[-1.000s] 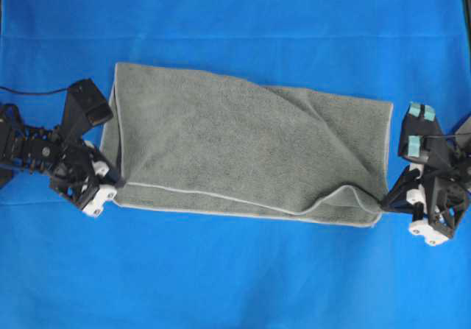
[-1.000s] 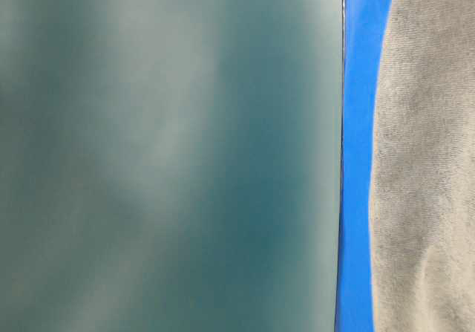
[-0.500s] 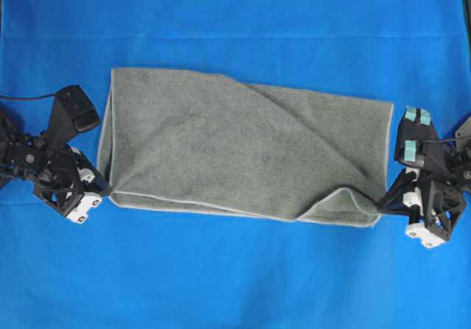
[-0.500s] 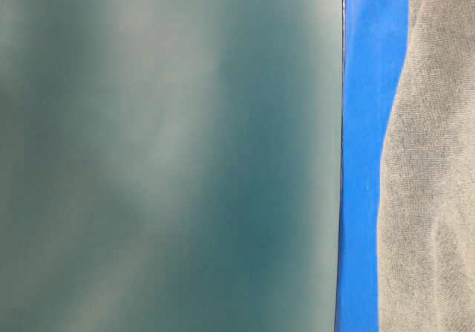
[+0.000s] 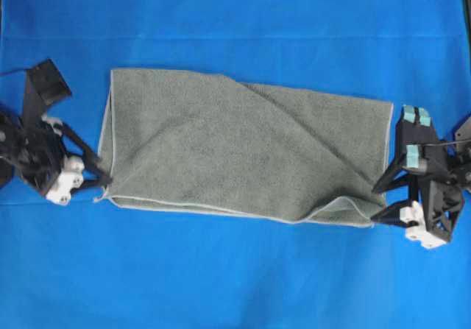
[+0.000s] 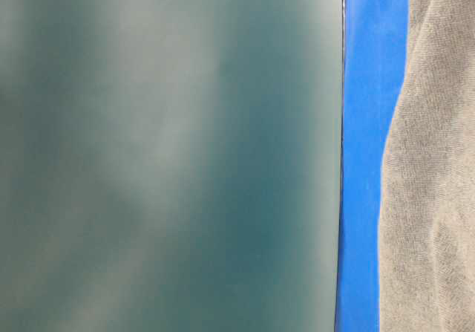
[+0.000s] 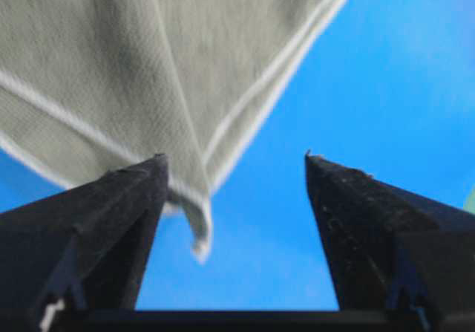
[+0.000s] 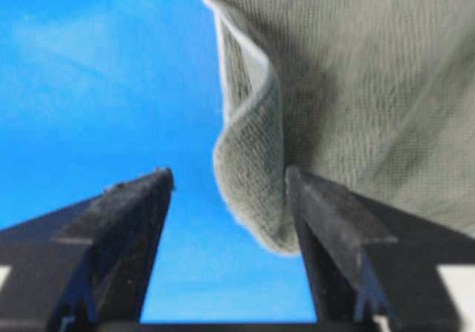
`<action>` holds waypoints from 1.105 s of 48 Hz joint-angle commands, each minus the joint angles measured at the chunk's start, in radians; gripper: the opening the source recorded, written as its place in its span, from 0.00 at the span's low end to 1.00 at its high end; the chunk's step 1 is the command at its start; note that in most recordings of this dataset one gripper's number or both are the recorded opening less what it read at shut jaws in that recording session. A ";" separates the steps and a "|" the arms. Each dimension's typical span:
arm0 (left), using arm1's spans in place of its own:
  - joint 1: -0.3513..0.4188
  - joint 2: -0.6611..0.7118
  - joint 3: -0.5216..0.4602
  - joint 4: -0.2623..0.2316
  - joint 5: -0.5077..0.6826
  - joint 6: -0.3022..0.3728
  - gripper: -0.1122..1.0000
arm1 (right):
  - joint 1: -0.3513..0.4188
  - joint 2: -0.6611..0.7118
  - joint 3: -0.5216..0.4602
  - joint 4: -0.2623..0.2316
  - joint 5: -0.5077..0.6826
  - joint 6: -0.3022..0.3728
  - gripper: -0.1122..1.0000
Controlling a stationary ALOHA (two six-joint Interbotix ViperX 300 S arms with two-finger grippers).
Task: Fold a large towel.
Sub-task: 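Grasp the towel's top corners with the left and right grippers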
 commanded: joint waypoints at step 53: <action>0.552 0.557 -0.161 0.005 -0.218 0.885 0.80 | -0.586 0.325 0.005 -0.436 -0.071 0.025 0.67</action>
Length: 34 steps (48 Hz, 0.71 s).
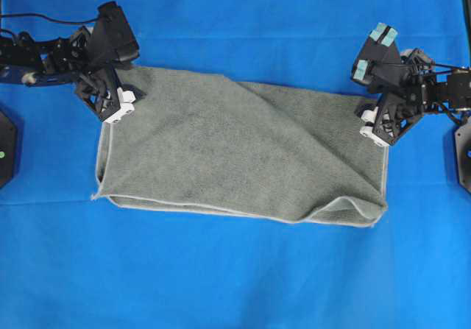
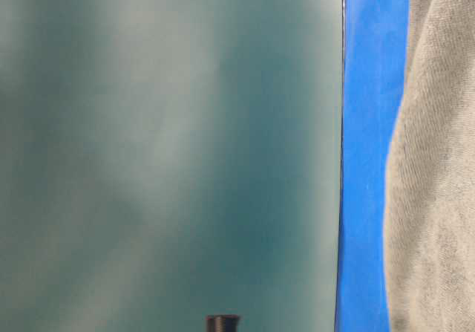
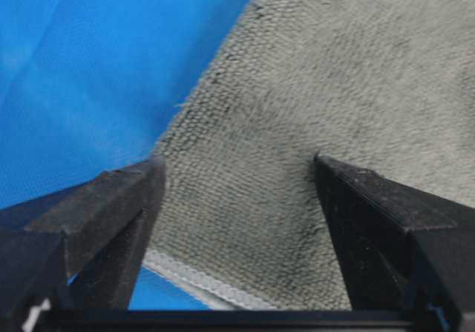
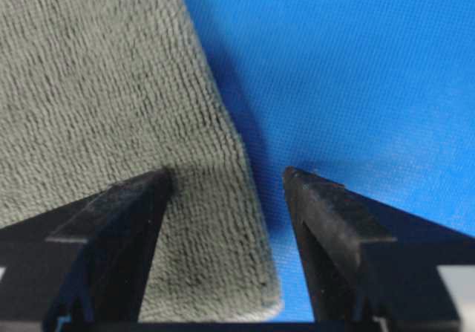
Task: Fold a large towel.
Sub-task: 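Grasp the towel's top corners with the left and right grippers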
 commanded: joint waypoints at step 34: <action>0.049 -0.120 -0.133 -0.005 0.348 0.066 0.13 | 0.107 -0.279 -0.012 0.037 0.086 -0.002 0.12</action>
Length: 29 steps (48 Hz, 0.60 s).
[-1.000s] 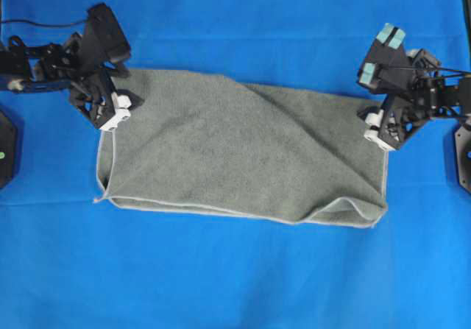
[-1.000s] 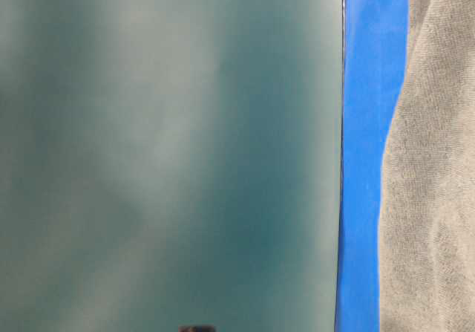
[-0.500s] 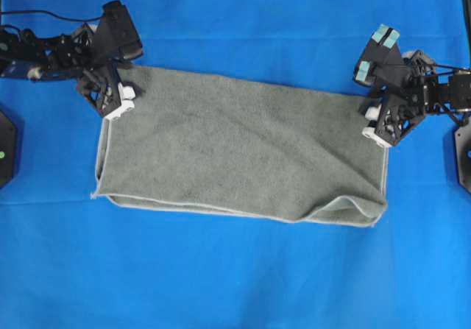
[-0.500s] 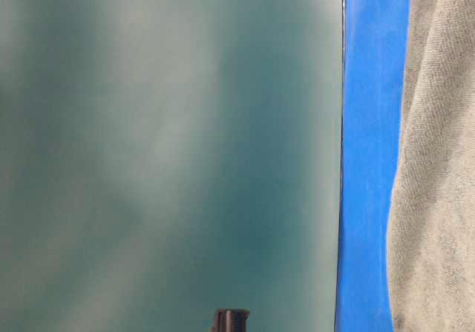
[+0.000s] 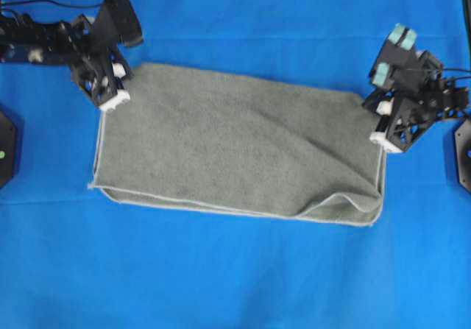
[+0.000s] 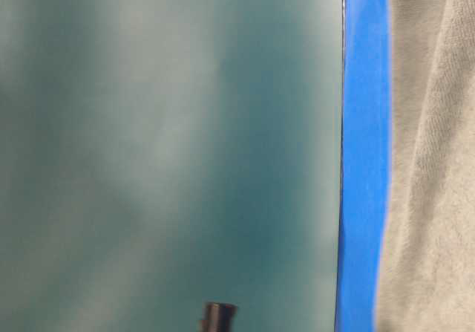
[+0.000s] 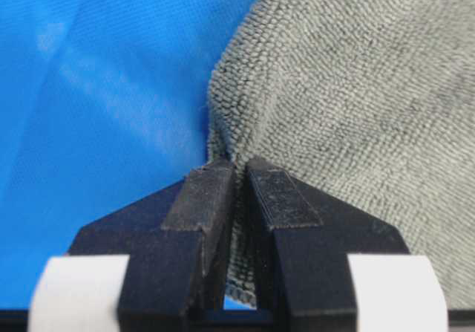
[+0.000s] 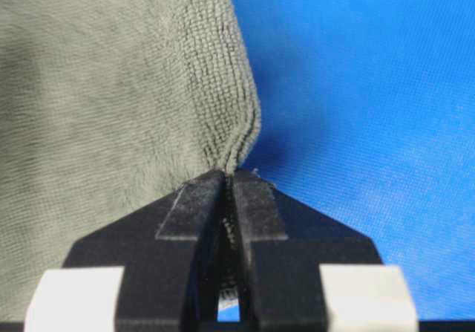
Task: Fold a large towel.
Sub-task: 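Grasp the towel's top corners with the left and right grippers, then lift the towel and rotate it, laying it lengthwise top to bottom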
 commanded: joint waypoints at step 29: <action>-0.258 -0.451 -0.176 -0.003 0.348 -0.137 0.13 | 0.178 -0.403 -0.239 -0.008 0.218 0.006 0.12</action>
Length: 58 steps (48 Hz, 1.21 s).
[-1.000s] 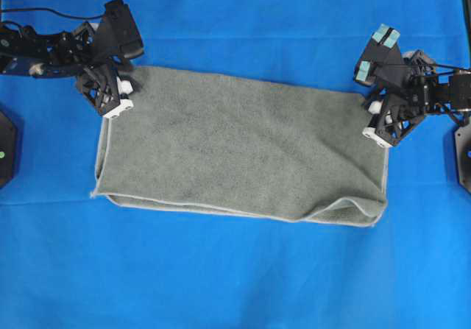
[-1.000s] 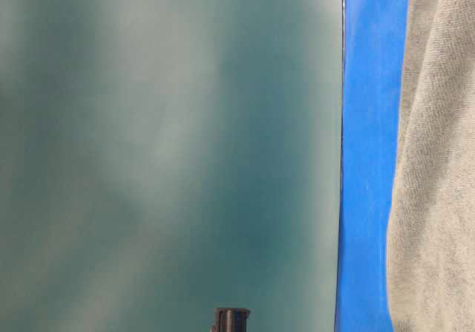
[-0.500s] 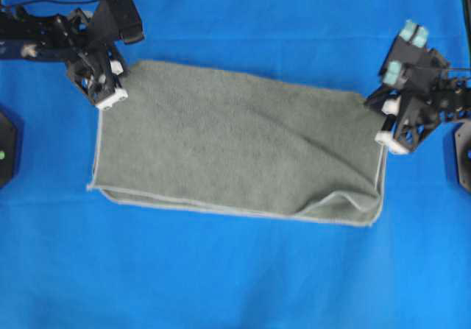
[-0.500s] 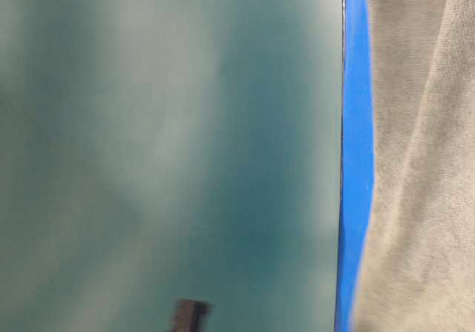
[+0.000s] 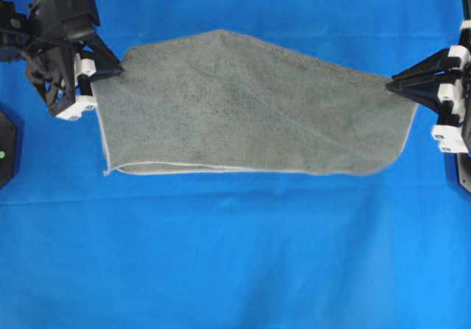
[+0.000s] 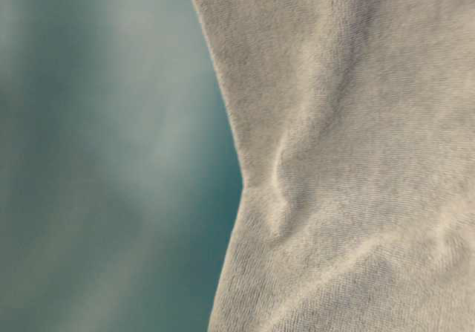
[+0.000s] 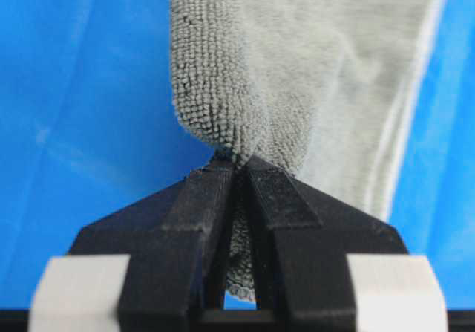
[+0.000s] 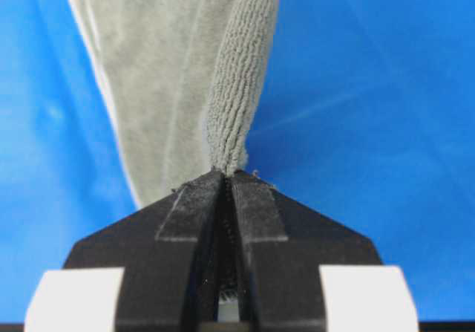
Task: Fold a large towel.
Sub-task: 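Lift the towel and rotate it, laying it lengthwise top to bottom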
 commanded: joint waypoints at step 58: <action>-0.675 0.581 -0.637 0.002 -0.382 -0.284 0.13 | -0.514 0.311 -0.215 -0.046 -0.545 0.032 0.12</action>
